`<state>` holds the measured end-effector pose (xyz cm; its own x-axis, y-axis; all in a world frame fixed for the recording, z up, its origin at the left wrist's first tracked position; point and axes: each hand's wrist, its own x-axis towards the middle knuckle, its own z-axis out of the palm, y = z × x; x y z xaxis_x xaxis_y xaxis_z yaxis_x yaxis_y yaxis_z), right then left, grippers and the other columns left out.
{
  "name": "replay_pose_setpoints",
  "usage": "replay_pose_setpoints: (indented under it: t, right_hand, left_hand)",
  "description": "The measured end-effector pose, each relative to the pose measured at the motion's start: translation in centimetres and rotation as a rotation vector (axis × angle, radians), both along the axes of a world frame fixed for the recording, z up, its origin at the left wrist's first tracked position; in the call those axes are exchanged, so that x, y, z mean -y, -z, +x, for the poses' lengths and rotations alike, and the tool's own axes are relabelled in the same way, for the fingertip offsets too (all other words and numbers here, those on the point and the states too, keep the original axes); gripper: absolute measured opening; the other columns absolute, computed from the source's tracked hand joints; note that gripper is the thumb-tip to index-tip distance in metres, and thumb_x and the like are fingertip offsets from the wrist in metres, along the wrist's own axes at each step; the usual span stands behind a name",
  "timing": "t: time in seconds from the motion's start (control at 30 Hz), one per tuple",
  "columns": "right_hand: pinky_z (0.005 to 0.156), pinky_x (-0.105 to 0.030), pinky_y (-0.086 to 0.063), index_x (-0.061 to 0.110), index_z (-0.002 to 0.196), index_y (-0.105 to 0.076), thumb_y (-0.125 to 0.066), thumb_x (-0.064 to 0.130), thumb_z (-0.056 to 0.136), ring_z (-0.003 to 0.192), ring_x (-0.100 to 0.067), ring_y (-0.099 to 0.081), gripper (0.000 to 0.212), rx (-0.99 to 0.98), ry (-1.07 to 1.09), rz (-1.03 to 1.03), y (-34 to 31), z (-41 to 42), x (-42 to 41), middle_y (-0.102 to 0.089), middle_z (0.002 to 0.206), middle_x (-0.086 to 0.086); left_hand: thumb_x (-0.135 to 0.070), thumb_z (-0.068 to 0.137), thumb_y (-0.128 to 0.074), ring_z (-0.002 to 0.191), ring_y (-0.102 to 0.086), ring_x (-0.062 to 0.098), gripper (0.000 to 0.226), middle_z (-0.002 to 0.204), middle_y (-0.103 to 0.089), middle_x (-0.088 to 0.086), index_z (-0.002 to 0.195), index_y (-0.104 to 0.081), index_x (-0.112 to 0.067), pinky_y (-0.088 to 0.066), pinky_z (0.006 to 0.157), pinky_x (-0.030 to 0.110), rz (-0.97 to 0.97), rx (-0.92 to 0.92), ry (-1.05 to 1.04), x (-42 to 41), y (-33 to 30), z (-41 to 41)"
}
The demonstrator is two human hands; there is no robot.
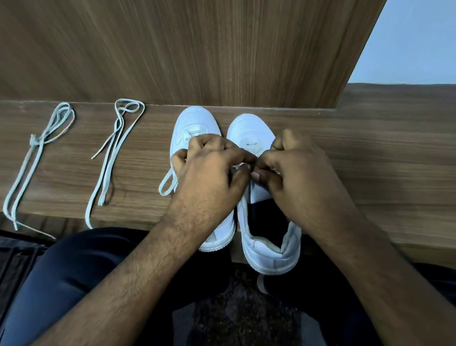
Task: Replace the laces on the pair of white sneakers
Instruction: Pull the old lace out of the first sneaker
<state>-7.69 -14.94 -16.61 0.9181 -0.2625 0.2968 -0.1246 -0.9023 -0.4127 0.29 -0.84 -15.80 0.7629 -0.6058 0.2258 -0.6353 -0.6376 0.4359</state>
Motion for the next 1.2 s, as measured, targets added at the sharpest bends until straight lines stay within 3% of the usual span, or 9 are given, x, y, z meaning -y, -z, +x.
replay_pose_setpoints:
  t: [0.13,0.37,0.43,0.57,0.7,0.8,1.0,1.07,1.2]
  right_hand:
    - [0.084,-0.035,-0.034,0.024,0.089,-0.067,-0.057,0.034,0.096,0.096,-0.013,-0.043,0.016,-0.071,-0.026,0.02,-0.1,-0.1,-0.2,-0.051,0.095,0.013]
    - [0.059,-0.025,-0.053,0.017,0.086,-0.054,-0.045,0.023,0.106,0.053,-0.009,-0.054,0.023,0.335,0.144,1.47,-3.0,-0.1,-0.4,-0.056,0.063,0.006]
    - [0.052,-0.024,-0.043,0.021,0.086,-0.056,-0.047,0.029,0.105,0.049,-0.001,-0.041,0.023,0.385,0.223,1.344,-2.9,-0.1,-0.1,-0.047,0.063,0.012]
    - [0.063,-0.019,-0.039,0.026,0.085,-0.062,-0.055,0.048,0.098,0.068,0.003,-0.053,0.026,0.178,0.133,0.315,-1.7,-0.6,1.0,-0.055,0.073,0.013]
    - [0.073,-0.037,-0.046,0.019,0.088,-0.069,-0.055,0.048,0.092,0.091,-0.017,-0.051,0.033,-0.161,-0.106,0.022,0.1,-0.4,0.0,-0.046,0.095,0.003]
    - [0.079,-0.039,-0.047,0.022,0.085,-0.069,-0.064,0.03,0.094,0.097,-0.02,-0.05,0.013,-0.061,-0.115,0.059,0.5,-0.2,0.4,-0.051,0.098,0.004]
    - [0.065,-0.03,-0.051,0.019,0.087,-0.062,-0.044,0.024,0.106,0.074,-0.01,-0.064,0.027,0.313,0.236,1.081,-1.7,0.1,1.0,-0.074,0.085,-0.002]
    - [0.066,-0.035,-0.053,0.024,0.089,-0.063,-0.046,0.028,0.105,0.074,-0.006,-0.063,0.024,0.273,0.343,1.039,-1.9,-0.1,1.5,-0.072,0.085,0.004]
    - [0.098,-0.037,-0.044,0.021,0.134,-0.054,-0.056,0.043,0.098,0.116,-0.017,-0.054,0.042,-0.127,0.322,0.29,-0.7,-0.8,1.5,-0.056,0.125,0.001]
  left_hand:
    - [-0.031,0.092,-0.063,0.125,-0.039,0.013,0.019,0.101,-0.057,-0.023,0.105,-0.073,-0.042,-0.008,0.078,0.027,-0.008,-0.008,-0.018,0.0,0.1,0.2]
    - [-0.029,0.094,-0.063,0.128,-0.038,0.013,0.021,0.099,-0.057,-0.023,0.109,-0.073,-0.041,-0.018,0.094,0.034,-0.04,-0.072,0.014,-0.1,0.1,0.3]
    - [-0.031,0.094,-0.062,0.13,-0.035,0.011,0.024,0.097,-0.054,-0.024,0.113,-0.072,-0.042,-0.013,0.087,0.03,-0.014,-0.063,0.003,-0.2,0.0,0.3]
    - [-0.032,0.093,-0.062,0.129,-0.036,0.012,0.025,0.1,-0.053,-0.023,0.115,-0.07,-0.04,-0.01,0.079,0.028,0.004,-0.049,-0.007,-0.1,0.0,0.3]
    - [-0.033,0.091,-0.065,0.128,-0.039,0.012,0.022,0.112,-0.06,-0.019,0.111,-0.071,-0.04,-0.013,0.084,0.029,-0.019,-0.067,-0.041,-0.1,0.2,0.5]
    - [-0.033,0.09,-0.063,0.126,-0.042,0.013,0.019,0.108,-0.057,-0.023,0.106,-0.073,-0.039,-0.024,0.099,0.039,-0.058,-0.099,-0.04,-0.1,0.4,0.7]
    - [-0.036,0.087,-0.06,0.125,-0.044,0.015,0.023,0.116,-0.06,-0.02,0.106,-0.073,-0.038,-0.028,0.103,0.046,-0.057,-0.097,-0.027,-0.1,0.3,0.7]
    - [-0.036,0.088,-0.061,0.126,-0.043,0.014,0.024,0.118,-0.061,-0.019,0.108,-0.073,-0.038,-0.027,0.103,0.045,-0.038,-0.087,-0.033,-0.1,0.3,0.7]
    - [-0.035,0.09,-0.062,0.129,-0.038,0.012,0.029,0.124,-0.06,-0.018,0.117,-0.069,-0.038,-0.013,0.088,0.03,0.028,-0.059,-0.042,0.1,0.2,0.2]
